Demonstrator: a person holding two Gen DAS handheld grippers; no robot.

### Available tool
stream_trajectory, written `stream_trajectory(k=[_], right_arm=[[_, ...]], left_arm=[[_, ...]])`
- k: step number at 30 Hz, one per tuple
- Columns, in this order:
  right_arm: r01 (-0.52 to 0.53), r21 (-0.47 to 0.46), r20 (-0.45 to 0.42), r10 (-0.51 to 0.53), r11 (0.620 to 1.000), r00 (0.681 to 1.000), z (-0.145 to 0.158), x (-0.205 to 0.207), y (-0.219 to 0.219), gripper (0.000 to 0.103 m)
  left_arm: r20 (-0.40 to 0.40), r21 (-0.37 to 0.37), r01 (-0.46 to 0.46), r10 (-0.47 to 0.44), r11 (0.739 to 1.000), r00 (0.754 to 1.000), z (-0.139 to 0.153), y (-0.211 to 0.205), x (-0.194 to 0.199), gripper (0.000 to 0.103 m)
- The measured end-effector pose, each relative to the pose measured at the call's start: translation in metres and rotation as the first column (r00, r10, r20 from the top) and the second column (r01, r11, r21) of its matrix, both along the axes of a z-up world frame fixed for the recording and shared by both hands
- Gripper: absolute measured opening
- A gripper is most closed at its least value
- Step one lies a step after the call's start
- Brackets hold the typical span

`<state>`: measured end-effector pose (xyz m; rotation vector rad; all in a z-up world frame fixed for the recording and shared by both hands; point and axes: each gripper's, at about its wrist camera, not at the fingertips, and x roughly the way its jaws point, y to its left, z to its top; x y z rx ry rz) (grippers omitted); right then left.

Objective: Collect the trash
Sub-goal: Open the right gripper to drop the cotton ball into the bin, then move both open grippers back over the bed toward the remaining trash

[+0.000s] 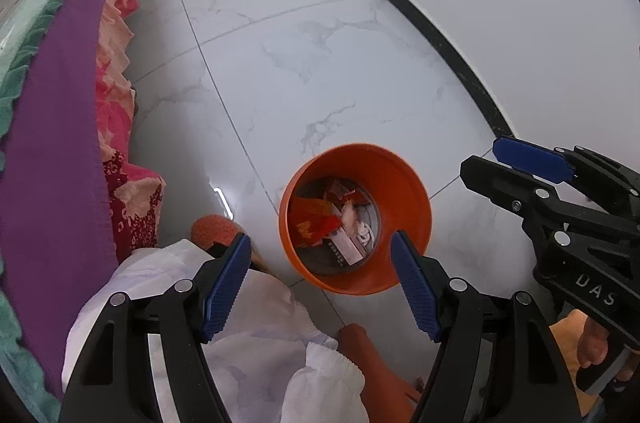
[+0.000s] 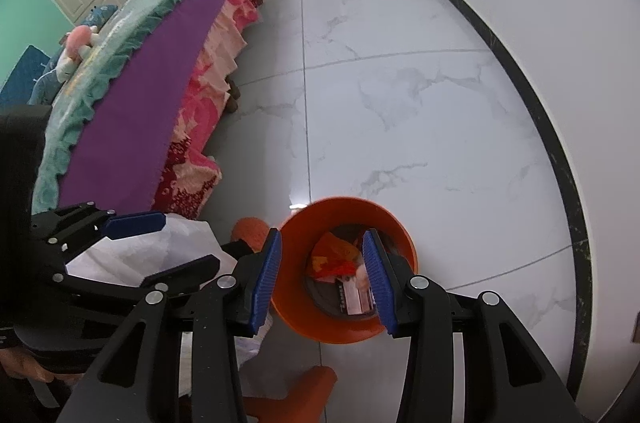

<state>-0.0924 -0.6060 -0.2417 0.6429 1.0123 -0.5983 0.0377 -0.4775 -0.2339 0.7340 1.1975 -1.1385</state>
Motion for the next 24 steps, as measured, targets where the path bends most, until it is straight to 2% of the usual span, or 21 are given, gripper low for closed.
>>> stream_trajectory(k=[3,6,11,13,17,24], right_arm=[[-0.019,-0.034,0.035,0.02,0.999,0.999,0.023,0.004,0.009,0.044],[-0.038,-0.069,0.07,0.043,0.997,0.997,0.044,0.009,0.019,0.05],[-0.093,-0.126,0.12,0.108,0.988,0.987,0.078,0.02,0.043,0.05],[-0.114,-0.137,0.143,0.134,0.984,0.981,0.091,0.026,0.054,0.05],[-0.153,-0.169,0.177,0.183,0.974,0.967,0.114,0.037,0.076,0.056],[-0.231,-0.198,0.219,0.272,0.953,0.937,0.144,0.058,0.12,0.057]], left_arm=[[0.018,-0.037,-0.019,0.02,0.999,1.0,0.016,0.011,0.004,0.072],[0.031,-0.075,-0.046,0.048,0.996,0.998,0.033,0.023,0.01,0.073],[0.061,-0.137,-0.104,0.113,0.985,0.992,0.06,0.048,0.02,0.073],[0.068,-0.164,-0.13,0.143,0.978,0.987,0.071,0.06,0.024,0.081],[0.104,-0.217,-0.163,0.188,0.963,0.977,0.092,0.087,0.03,0.082],[0.129,-0.286,-0.238,0.283,0.928,0.95,0.118,0.133,0.039,0.082]])
